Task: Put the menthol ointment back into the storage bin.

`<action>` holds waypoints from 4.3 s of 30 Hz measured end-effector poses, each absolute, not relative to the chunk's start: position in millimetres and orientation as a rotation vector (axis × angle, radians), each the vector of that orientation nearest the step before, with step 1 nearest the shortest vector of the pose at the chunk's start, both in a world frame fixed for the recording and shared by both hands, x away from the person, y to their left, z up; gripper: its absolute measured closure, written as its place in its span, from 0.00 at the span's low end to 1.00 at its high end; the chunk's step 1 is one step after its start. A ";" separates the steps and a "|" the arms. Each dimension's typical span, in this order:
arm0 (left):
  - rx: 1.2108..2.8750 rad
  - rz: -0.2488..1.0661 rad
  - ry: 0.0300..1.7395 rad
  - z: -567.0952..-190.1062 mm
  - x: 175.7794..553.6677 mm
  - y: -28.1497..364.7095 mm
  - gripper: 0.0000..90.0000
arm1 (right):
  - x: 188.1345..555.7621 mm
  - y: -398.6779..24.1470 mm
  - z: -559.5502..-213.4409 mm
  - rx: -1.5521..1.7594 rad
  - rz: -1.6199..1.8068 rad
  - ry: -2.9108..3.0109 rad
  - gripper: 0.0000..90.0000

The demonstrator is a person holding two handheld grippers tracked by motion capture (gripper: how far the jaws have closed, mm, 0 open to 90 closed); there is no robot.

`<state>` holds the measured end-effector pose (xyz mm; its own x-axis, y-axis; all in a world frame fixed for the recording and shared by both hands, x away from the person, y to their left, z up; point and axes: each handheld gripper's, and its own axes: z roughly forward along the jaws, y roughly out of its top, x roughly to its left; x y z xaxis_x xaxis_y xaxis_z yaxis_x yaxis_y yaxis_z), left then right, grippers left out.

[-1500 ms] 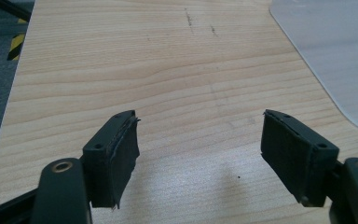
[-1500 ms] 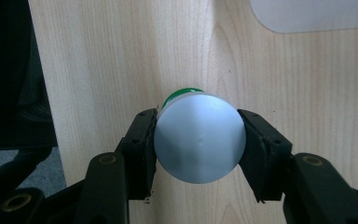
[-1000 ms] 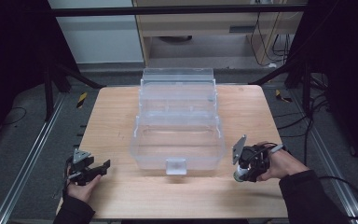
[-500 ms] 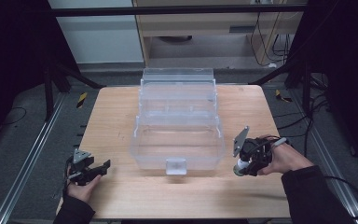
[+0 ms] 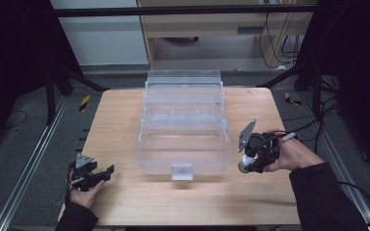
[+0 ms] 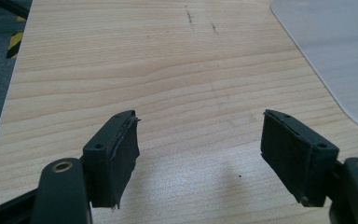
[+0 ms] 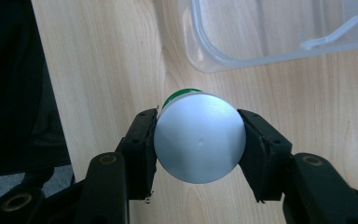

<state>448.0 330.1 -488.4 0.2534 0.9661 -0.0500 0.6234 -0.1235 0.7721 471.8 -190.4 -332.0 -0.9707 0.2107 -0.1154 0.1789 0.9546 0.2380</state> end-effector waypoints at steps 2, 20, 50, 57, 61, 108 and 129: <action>1.835 0.628 1.450 -488.5 448.1 330.5 0.30 | 473.9 -188.9 -329.1 0.306 0.344 2.965 0.56; 1.834 0.635 1.450 -487.8 448.2 330.7 0.30 | 495.5 -171.4 -310.8 0.321 0.374 2.932 0.56; 1.832 0.631 1.449 -487.8 448.3 331.3 0.30 | 534.9 -123.2 -330.7 0.265 0.378 2.943 0.56; 1.832 0.632 1.447 -487.4 448.1 330.9 0.30 | 538.9 -119.3 -341.6 0.252 0.353 2.957 0.56; 1.833 0.634 1.448 -487.6 448.4 331.3 0.30 | 540.2 -120.4 -345.4 0.247 0.359 2.958 0.56; 1.836 0.631 1.448 -487.9 448.8 331.5 0.30 | 542.7 -132.6 -388.4 0.299 0.310 3.039 0.56; 1.836 0.630 1.448 -488.0 448.8 331.5 0.30 | 542.1 -135.2 -386.1 0.329 0.327 3.017 0.55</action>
